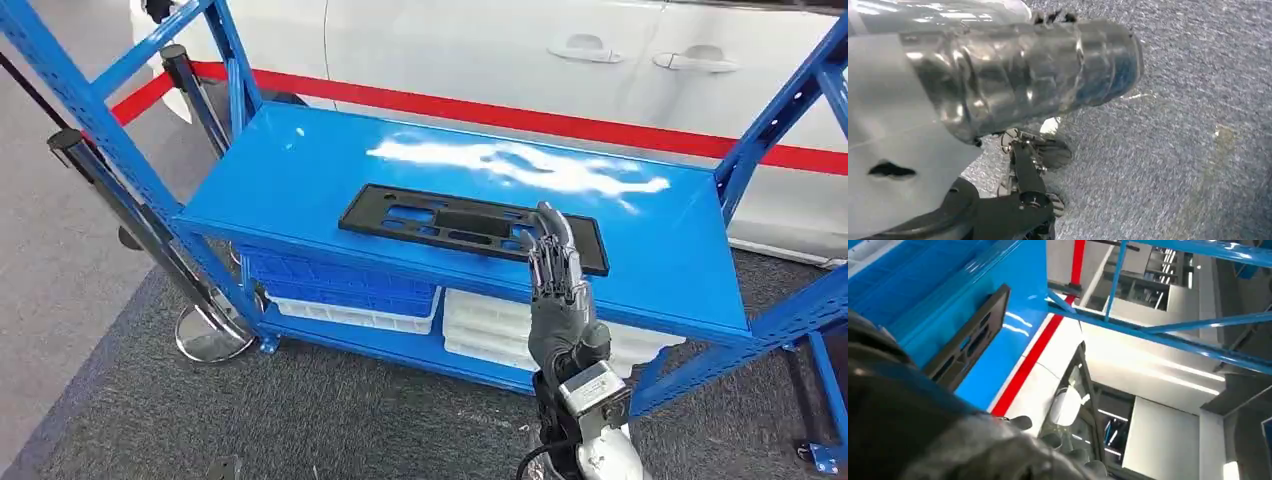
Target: Take the parts from the cabinet and place them on the table.
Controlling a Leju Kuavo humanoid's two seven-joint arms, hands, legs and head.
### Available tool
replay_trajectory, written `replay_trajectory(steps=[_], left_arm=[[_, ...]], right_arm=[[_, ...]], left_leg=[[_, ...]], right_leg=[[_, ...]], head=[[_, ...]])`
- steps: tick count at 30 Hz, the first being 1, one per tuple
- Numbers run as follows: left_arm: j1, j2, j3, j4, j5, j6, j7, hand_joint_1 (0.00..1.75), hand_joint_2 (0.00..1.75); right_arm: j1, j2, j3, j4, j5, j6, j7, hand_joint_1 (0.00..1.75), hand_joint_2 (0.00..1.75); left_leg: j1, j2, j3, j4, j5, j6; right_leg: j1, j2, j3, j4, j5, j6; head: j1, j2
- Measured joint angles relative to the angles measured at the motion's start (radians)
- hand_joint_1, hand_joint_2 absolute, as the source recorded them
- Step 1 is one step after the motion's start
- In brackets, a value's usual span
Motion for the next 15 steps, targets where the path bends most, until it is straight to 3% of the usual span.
replay_trajectory(steps=[4,6,8,9,10,11,13,14,15], left_arm=[[-0.001,0.0,0.0,0.0,-0.002,0.0,0.002,0.0,0.0],[-0.002,0.0,0.0,0.0,-0.007,0.0,0.002,0.0,0.0],[-0.001,-0.002,0.0,0.0,-0.011,0.0,0.002,0.0,0.0],[0.0,-0.002,0.0,0.0,-0.014,0.0,0.002,0.0,0.0],[0.001,-0.002,0.0,0.0,-0.018,0.0,0.002,0.0,0.0],[0.003,-0.002,0.0,0.0,-0.018,0.0,0.002,0.0,0.0],[0.005,-0.002,0.0,0.0,-0.018,0.0,0.002,0.0,0.0],[0.004,-0.001,0.0,0.0,-0.019,0.001,0.002,0.0,0.0],[0.003,0.0,0.0,0.0,-0.02,0.002,0.004,0.0,0.0]], right_arm=[[0.0,0.0,0.0,0.002,0.0,-0.002,-0.002,0.0,0.0],[0.0,0.0,0.0,0.002,0.0,-0.002,-0.003,0.0,0.0],[0.001,0.0,0.0,0.002,0.002,-0.005,-0.002,0.0,0.0],[0.002,0.0,0.0,0.002,0.002,-0.005,-0.002,0.0,0.0],[0.003,0.0,0.0,0.002,0.002,-0.006,-0.001,0.0,0.0],[0.005,-0.001,0.0,0.003,0.002,-0.007,0.0,0.0,0.0],[0.005,-0.001,0.0,0.003,0.002,-0.007,0.0,0.0,0.0],[0.005,-0.001,0.0,0.003,0.002,-0.007,0.0,0.0,0.0],[0.005,-0.001,0.0,0.002,0.002,-0.007,0.0,0.0,0.0]], left_leg=[[0.003,0.005,0.006,-0.01,-0.004,-0.019],[0.005,0.003,-0.018,0.046,-0.034,-0.03],[0.006,0.003,-0.118,0.227,-0.104,-0.035],[0.006,0.003,-0.154,0.282,-0.112,-0.036],[0.006,0.003,-0.173,0.3,-0.098,-0.034],[0.006,0.003,-0.168,0.273,-0.064,-0.03],[0.002,0.001,-0.11,0.115,0.051,-0.015],[-0.004,-0.003,-0.086,0.038,0.086,-0.004],[-0.009,-0.004,-0.067,0.03,0.068,0.002]], right_leg=[[-0.002,0.007,-0.002,0.002,-0.002,-0.024],[-0.007,0.006,0.011,-0.005,-0.006,-0.035],[-0.004,0.005,0.019,-0.004,-0.013,-0.045],[-0.002,0.006,0.022,-0.004,-0.017,-0.047],[0.0,0.009,0.029,-0.004,-0.022,-0.048],[0.002,0.013,0.037,-0.004,-0.027,-0.048],[0.005,0.018,0.06,-0.004,-0.04,-0.046],[0.005,0.018,0.065,-0.006,-0.046,-0.046],[0.011,0.019,0.065,-0.005,-0.052,-0.039]], head=[[-0.003,0.0],[-0.01,0.0],[-0.013,0.0],[-0.013,0.0],[-0.013,0.0],[-0.013,0.0],[-0.013,0.0],[-0.012,0.0],[-0.007,0.0]])
